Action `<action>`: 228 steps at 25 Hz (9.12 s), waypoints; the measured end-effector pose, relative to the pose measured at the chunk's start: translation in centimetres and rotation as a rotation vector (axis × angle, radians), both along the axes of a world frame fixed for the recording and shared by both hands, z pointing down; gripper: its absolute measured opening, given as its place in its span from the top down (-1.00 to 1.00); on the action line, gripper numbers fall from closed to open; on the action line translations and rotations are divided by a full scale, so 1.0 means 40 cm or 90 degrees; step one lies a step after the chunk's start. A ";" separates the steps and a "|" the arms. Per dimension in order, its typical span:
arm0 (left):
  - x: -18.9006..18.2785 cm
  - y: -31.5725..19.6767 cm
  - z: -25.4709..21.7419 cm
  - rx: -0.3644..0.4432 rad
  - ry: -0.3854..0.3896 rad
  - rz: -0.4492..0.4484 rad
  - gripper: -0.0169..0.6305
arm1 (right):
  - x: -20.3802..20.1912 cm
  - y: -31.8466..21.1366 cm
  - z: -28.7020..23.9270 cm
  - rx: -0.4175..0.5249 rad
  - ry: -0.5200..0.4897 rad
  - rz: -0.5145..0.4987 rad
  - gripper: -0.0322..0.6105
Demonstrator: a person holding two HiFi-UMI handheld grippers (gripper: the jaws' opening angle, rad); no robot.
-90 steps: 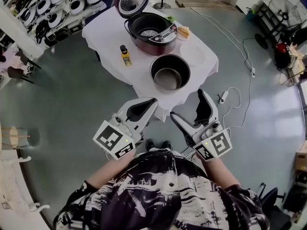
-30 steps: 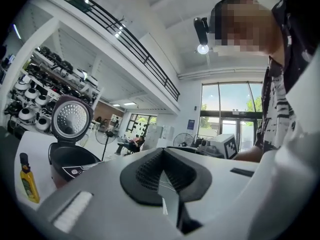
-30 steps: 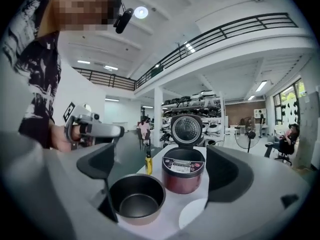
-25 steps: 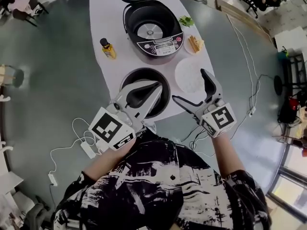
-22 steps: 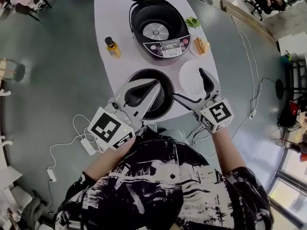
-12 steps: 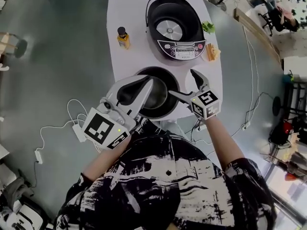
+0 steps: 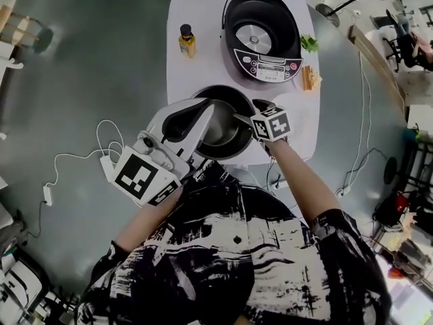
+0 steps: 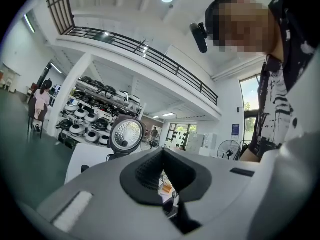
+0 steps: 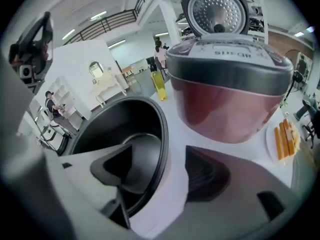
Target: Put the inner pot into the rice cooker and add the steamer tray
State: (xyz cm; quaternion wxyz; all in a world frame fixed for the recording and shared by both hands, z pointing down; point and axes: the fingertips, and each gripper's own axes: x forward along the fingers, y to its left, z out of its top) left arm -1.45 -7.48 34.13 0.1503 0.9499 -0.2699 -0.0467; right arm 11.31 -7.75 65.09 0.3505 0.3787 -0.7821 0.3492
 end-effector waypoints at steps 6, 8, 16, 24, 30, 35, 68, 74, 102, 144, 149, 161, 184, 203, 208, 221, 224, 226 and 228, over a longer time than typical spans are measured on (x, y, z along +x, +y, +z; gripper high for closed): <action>-0.007 0.015 -0.016 0.003 0.001 -0.016 0.93 | 0.007 0.022 0.061 -0.107 0.033 0.007 0.56; -0.010 0.018 -0.016 0.004 0.002 -0.021 0.93 | 0.009 0.027 0.076 -0.128 0.041 0.012 0.60; -0.019 0.025 -0.030 0.011 0.009 -0.030 0.93 | 0.035 0.023 0.080 -0.140 0.156 0.014 0.91; -0.034 0.013 -0.047 0.021 0.020 -0.034 0.93 | 0.049 0.022 0.018 -0.124 0.112 0.054 0.89; -0.034 -0.004 -0.071 0.035 0.031 -0.026 0.93 | 0.089 0.047 -0.127 -0.121 -0.009 0.109 0.89; -0.044 -0.026 -0.093 0.047 0.042 -0.024 0.93 | 0.143 0.108 -0.302 -0.133 -0.105 0.134 0.89; -0.192 -0.083 -0.043 0.012 0.010 -0.133 0.93 | 0.534 -0.633 -0.401 -0.044 -0.059 0.368 0.86; -0.201 -0.087 -0.030 0.003 0.006 -0.149 0.93 | 0.525 -0.659 -0.325 -0.063 0.008 0.364 0.86; -0.178 -0.077 -0.023 -0.006 -0.008 -0.136 0.93 | 0.507 -0.670 -0.206 -0.050 0.355 0.154 0.77; 0.374 0.031 -0.066 0.022 -0.047 0.079 0.93 | 0.786 0.171 0.115 -0.086 0.106 0.138 0.34; 0.387 0.041 -0.060 0.017 -0.070 0.062 0.93 | 0.798 0.178 0.215 -0.143 0.114 0.171 0.35; 0.363 0.051 -0.068 0.021 -0.067 0.038 0.93 | 0.803 0.213 0.237 -0.214 0.137 0.292 0.89; 0.173 0.011 -0.103 0.047 0.012 -0.024 0.93 | 0.596 -0.561 -0.558 0.153 -0.072 0.257 0.90; -0.091 -0.002 -0.065 0.011 0.002 -0.148 0.93 | 0.489 -0.664 -0.235 0.005 0.208 0.239 0.89; -0.084 -0.004 -0.066 0.010 0.002 -0.141 0.93 | 0.481 -0.667 -0.238 0.049 0.304 0.152 0.81; 0.002 0.013 -0.083 0.022 0.000 -0.099 0.93 | 0.444 -0.643 -0.241 0.103 0.241 0.083 0.10; 0.029 0.018 -0.087 0.024 -0.003 -0.090 0.93 | 0.454 -0.643 -0.275 0.126 0.189 0.113 0.09; 0.048 0.023 -0.094 0.026 -0.004 -0.085 0.93 | 0.451 -0.643 -0.329 0.160 0.129 0.135 0.09; 0.068 0.027 -0.101 0.031 -0.006 -0.076 0.93 | 0.441 -0.629 -0.413 0.214 0.065 0.142 0.09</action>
